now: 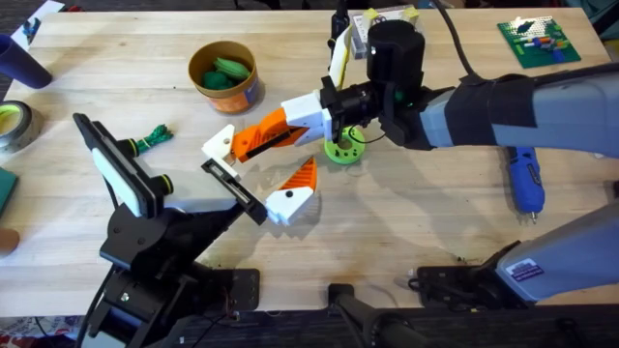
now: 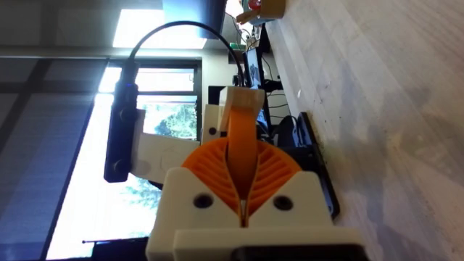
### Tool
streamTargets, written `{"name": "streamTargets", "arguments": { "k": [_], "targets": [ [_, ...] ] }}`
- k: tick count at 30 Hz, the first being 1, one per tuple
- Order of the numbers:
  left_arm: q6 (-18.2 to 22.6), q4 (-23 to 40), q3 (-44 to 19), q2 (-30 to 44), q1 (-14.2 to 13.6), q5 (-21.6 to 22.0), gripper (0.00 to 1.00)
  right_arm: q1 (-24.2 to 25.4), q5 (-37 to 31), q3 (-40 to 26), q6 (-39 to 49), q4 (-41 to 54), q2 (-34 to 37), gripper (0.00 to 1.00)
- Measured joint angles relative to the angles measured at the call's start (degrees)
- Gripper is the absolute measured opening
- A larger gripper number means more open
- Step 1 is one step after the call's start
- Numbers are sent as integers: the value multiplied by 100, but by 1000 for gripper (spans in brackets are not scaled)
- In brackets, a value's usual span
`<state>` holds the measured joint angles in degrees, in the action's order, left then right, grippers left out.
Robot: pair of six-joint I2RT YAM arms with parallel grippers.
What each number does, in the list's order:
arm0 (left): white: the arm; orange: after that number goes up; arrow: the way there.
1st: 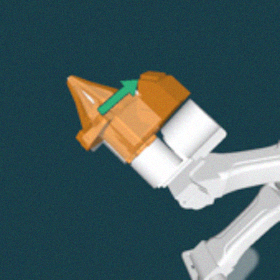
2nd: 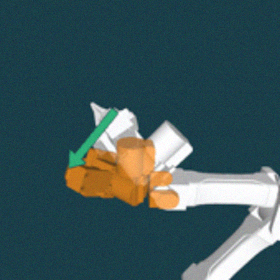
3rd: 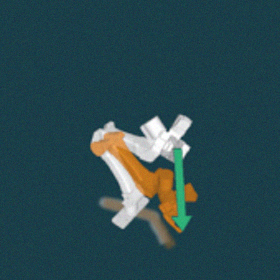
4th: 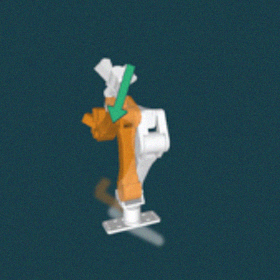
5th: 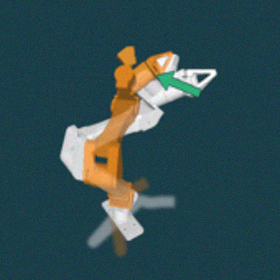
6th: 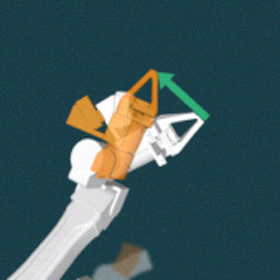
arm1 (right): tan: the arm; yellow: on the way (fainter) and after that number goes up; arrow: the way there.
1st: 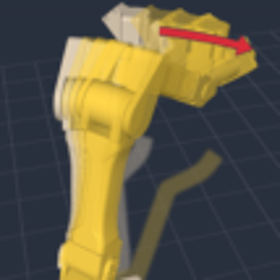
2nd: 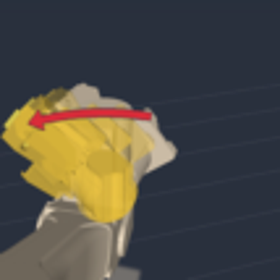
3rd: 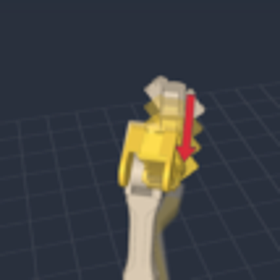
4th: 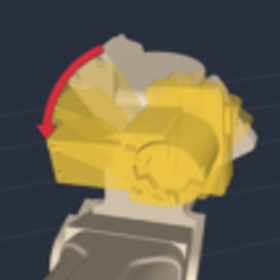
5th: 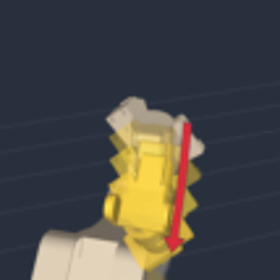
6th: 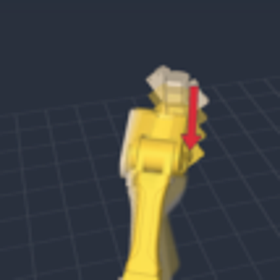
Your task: Pick up the gripper from the table and insert it into the empty holder that is missing its gripper. Then pick up a screw, insert it into the mounting hole, and use the screwdriver to tighten it. Finally, clean up the table by picking up the vegetable and placing it into the bucket.
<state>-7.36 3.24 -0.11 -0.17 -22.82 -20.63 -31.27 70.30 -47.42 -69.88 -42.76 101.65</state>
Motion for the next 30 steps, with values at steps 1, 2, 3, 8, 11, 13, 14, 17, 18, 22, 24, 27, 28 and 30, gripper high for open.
{"name": "streamTargets", "arguments": {
  "k": [1,2,3,8,11,13,14,17,18,22,24,27,28,30],
  "targets": [
    [-7,0,-12,14,15,51,993,9,25,0,-12,18,0,16],
    [-22,1,-16,16,21,71,993,10,40,0,-20,34,0,16],
    [-35,1,-16,16,21,78,993,9,46,0,-27,39,0,15],
    [-47,1,-16,16,21,56,993,23,94,0,-42,41,0,16],
    [-48,1,-16,16,21,27,993,38,182,0,-42,44,0,15],
    [-45,-1,-16,16,21,-22,993,62,259,1,-42,53,0,16],
    [-44,-1,-17,16,21,-59,993,92,305,1,-41,65,0,15],
    [-39,-5,-18,16,11,-192,993,193,459,2,-50,85,0,16],
    [-38,-6,-19,16,9,-230,993,235,504,2,-58,90,0,16],
    [-35,-12,-20,16,10,-365,993,458,639,2,-125,103,0,15],
    [-38,-13,-20,16,10,-450,993,519,713,4,-164,114,0,16],
    [-39,-14,-20,16,10,-547,993,530,827,4,-191,158,0,14],
    [-39,-14,-20,16,10,-573,993,528,872,4,-195,165,0,15],
    [-39,-16,-20,16,10,-632,993,521,955,4,-195,166,0,16]
  ]
}}
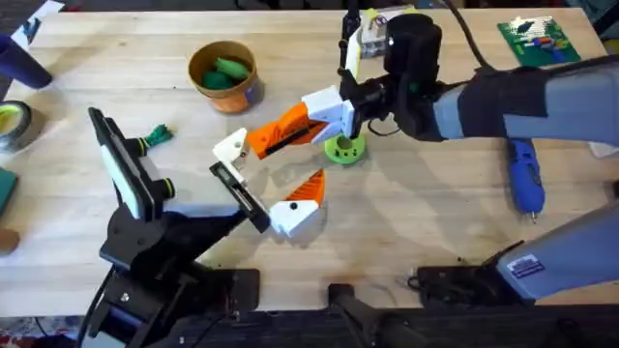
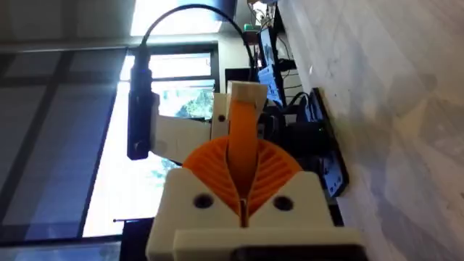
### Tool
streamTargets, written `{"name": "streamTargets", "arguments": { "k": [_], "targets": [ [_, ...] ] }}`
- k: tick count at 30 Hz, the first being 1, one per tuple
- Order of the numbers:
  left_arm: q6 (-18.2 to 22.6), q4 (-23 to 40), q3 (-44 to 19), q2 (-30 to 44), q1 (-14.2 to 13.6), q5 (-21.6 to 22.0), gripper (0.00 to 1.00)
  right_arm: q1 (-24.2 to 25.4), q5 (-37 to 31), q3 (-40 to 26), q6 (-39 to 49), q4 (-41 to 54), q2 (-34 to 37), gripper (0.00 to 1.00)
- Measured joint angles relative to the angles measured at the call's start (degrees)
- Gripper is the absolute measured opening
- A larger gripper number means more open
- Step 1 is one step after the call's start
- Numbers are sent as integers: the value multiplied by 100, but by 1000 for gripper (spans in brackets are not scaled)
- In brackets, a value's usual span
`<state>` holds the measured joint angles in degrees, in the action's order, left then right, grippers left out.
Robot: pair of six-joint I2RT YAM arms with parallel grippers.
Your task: Pick up the gripper from the table and insert it into the empty holder that is missing its gripper. Then pick up a screw, insert it into the mounting hole, and use the screwdriver to tighten it. Finally, clean up the table by picking up the vegetable and placing it into the bucket.
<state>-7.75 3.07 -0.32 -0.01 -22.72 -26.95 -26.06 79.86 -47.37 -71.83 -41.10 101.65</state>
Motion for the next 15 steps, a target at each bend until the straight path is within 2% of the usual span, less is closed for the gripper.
{"name": "streamTargets", "arguments": {
  "k": [8,15],
  "targets": [
    [-2,14,0,0,19,-223,993,-243,357,2,-6,44,0,15],
    [-28,21,-1,0,23,-433,993,-292,346,4,7,20,180,16]
  ]
}}
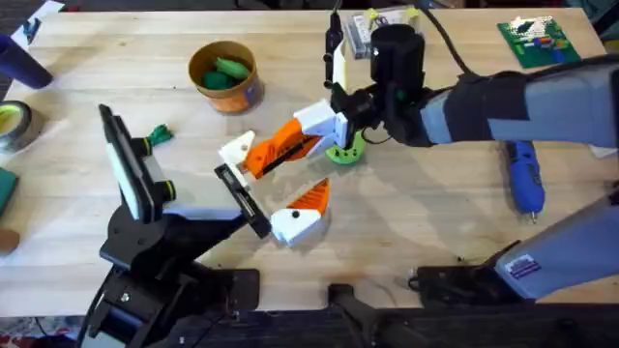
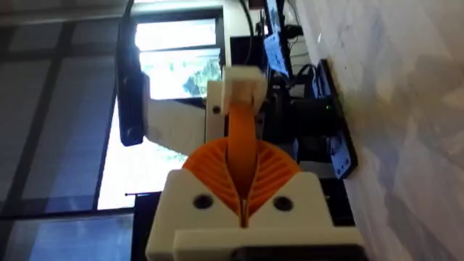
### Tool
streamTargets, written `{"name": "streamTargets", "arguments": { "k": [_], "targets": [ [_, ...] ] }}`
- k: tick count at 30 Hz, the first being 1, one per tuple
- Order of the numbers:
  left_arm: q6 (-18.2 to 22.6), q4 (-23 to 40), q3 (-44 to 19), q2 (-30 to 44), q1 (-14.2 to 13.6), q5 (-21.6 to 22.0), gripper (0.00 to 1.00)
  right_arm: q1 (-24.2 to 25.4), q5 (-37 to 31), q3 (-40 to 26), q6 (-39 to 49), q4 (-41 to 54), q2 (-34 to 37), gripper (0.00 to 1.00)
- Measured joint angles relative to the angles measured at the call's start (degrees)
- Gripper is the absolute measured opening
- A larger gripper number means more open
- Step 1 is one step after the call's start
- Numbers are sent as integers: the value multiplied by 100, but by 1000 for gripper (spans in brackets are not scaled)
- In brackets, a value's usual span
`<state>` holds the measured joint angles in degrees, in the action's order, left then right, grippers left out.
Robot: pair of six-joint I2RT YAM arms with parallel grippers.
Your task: Pick up the gripper from the table and insert it into the empty holder that is missing its gripper. Then pick up a screw, insert it into the mounting hole, and use the screwdriver to tighten it. Finally, clean up the table by picking up the vegetable and placing it into the bucket.
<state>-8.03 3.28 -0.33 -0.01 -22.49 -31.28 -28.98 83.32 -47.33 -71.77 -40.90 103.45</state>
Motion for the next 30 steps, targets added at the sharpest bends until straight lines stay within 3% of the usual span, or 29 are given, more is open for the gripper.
{"name": "streamTargets", "arguments": {
  "k": [14,30],
  "targets": [
    [-128,14,-1,0,-12,-327,993,-22,-212,-4,-65,-69,93,16],
    [-189,14,-1,0,50,-35,993,-303,-946,-15,-743,-536,94,16]
  ]
}}
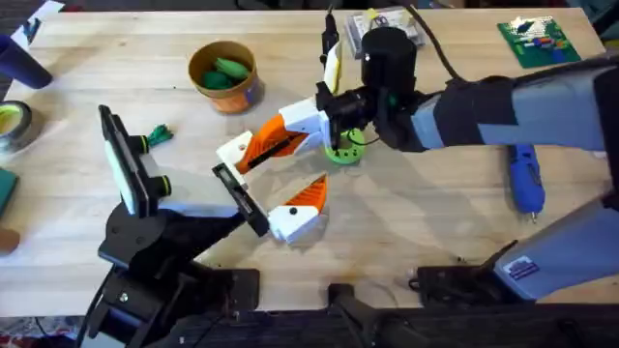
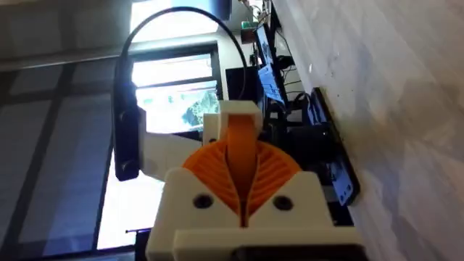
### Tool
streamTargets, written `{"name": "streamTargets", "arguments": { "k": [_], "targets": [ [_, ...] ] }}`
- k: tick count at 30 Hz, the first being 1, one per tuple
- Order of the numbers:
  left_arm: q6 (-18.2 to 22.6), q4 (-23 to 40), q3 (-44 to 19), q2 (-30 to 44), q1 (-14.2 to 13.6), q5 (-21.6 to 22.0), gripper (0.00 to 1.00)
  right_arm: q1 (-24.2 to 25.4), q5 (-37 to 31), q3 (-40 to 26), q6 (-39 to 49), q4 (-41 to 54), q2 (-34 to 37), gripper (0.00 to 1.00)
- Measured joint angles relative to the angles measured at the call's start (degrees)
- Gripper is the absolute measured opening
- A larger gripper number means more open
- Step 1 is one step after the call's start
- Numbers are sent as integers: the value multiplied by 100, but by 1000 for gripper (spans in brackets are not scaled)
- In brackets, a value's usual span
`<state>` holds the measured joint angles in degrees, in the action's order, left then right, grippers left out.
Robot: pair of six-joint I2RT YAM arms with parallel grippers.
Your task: Pick up the gripper from the table and insert it into the empty holder that is missing its gripper. Then pick up a screw, insert it into the mounting hole, and use the screwdriver to tighten it. Finally, clean up the table by picking up the vegetable and placing it into the bucket.
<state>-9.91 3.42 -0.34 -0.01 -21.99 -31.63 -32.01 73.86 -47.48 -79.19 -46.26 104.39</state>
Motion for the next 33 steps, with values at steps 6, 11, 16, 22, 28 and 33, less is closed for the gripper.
{"name": "streamTargets", "arguments": {
  "k": [6,11,16,22,28,33],
  "targets": [
    [0,2,-2,1,8,17,993,-9,-50,0,-32,-6,-1,15],
    [0,2,-2,1,8,19,993,-8,-54,1,-31,-14,-1,11],
    [49,-2,-2,0,8,-2,993,4,-74,5,-60,-244,42,10],
    [64,-1,-2,0,8,5,993,-11,-96,7,-141,-384,84,10],
    [63,0,-4,2,8,93,993,-68,-228,7,-160,-407,84,10],
    [63,2,-4,0,8,126,993,-83,-272,7,-162,-420,84,10]
  ]
}}
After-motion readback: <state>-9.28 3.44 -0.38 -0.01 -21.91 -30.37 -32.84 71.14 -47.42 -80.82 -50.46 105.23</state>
